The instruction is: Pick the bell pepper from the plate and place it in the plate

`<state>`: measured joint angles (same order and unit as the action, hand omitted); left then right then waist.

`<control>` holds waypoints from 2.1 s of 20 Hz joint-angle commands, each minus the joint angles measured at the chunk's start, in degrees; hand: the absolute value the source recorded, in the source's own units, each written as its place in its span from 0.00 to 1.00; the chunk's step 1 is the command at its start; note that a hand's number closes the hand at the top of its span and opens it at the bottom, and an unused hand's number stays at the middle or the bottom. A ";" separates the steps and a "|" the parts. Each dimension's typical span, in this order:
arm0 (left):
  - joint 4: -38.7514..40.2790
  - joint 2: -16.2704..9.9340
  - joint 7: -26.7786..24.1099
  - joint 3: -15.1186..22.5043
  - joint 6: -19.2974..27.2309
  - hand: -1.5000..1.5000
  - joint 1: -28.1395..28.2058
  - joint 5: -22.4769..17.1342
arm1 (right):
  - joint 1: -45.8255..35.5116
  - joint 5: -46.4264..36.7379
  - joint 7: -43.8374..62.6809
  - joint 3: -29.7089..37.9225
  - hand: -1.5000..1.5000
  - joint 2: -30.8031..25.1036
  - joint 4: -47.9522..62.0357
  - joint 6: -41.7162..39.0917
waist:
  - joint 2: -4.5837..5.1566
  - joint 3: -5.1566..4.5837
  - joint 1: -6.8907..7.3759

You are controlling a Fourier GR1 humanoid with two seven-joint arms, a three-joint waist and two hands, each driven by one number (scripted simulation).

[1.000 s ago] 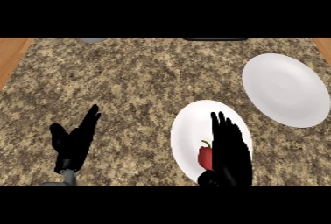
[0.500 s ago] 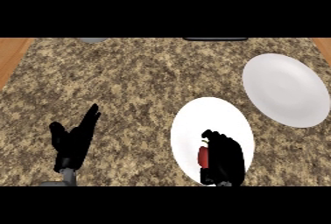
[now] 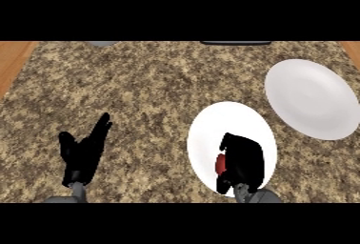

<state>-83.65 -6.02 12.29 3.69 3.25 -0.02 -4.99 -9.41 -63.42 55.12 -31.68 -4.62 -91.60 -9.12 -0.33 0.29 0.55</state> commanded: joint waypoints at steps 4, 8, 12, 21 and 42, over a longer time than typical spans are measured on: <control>0.08 0.12 0.84 1.41 -1.51 0.50 -1.21 -0.01 | -13.63 -1.57 16.84 18.10 1.00 4.50 10.06 8.67 | 2.64 -0.23 2.74; -0.05 1.89 0.78 3.29 -1.34 0.50 -0.96 0.49 | -24.20 -10.66 17.19 23.84 1.00 3.24 14.24 14.80 | 2.57 -0.39 4.66; 0.66 0.90 0.46 3.07 -1.95 0.50 -1.31 0.99 | -31.67 -20.58 20.08 27.10 1.00 1.76 18.57 18.50 | 2.70 -0.52 5.68; 1.01 0.92 0.89 2.62 -2.65 0.50 -2.22 0.27 | -39.03 -36.16 26.01 37.40 1.00 2.02 23.14 29.40 | 2.93 -0.32 5.27; 0.90 -0.31 0.39 -1.25 -2.50 0.50 0.83 -1.48 | -29.08 -51.65 18.99 63.07 1.00 1.07 25.80 57.92 | 1.33 -0.17 0.99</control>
<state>-85.19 -5.80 12.69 3.91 2.18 -0.20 -4.57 -39.84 -115.69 64.33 27.37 -2.77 -66.70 37.49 1.03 0.43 2.42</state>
